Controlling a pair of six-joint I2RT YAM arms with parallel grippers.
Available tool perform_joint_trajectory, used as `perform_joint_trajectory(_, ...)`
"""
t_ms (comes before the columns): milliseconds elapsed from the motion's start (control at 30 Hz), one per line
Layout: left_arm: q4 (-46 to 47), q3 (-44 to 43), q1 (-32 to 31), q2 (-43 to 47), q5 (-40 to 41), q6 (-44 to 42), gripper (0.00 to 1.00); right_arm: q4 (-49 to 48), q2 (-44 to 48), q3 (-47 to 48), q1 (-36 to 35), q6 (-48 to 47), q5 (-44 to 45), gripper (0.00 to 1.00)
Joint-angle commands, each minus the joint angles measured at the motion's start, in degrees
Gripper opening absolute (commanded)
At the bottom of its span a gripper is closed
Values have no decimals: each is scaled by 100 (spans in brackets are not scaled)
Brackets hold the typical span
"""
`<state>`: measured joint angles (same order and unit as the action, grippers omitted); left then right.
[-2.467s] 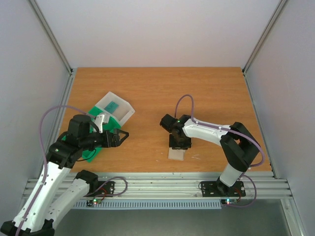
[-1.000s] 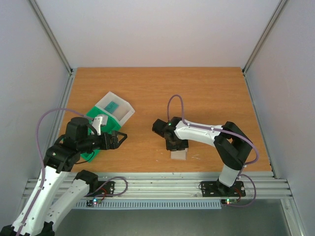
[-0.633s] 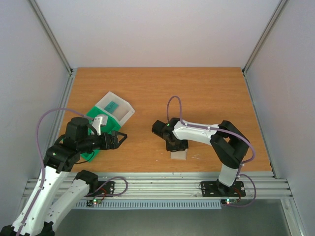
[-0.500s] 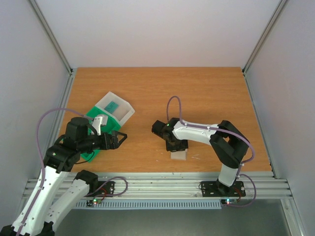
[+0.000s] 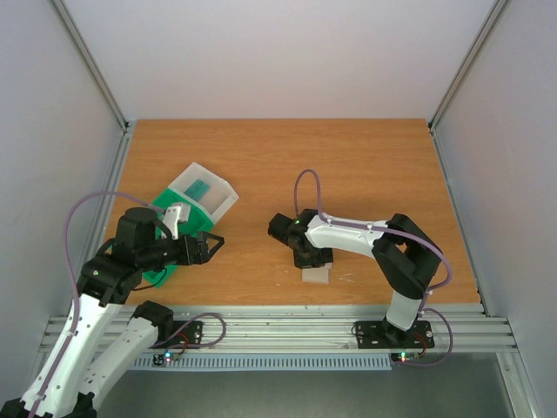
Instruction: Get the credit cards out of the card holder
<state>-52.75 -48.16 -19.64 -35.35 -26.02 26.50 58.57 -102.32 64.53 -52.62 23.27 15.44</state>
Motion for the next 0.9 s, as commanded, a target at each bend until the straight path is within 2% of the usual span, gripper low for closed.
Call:
perform_joint_trajectory(0, 40, -78, -23, -127, 209, -15, 95, -121, 250, -94, -29, -72, 106, 1)
perform_joint_trajectory(233, -70, -133, -24, -357, 155, 31, 94, -179, 488, -155, -38, -178, 35, 2)
perform_joint_trajectory(500, 36, -121, -24, -247, 177, 39, 94, -284, 538, -364, -38, -156, -18, 23)
perform_joint_trajectory(767, 19, -107, -22, -257, 185, 34, 94, -575, 347, -538, -37, -149, -169, 31)
perform_joint_trajectory(867, 19, -106, -23, -255, 176, 33, 94, -515, 173, -513, -37, -140, -94, 30)
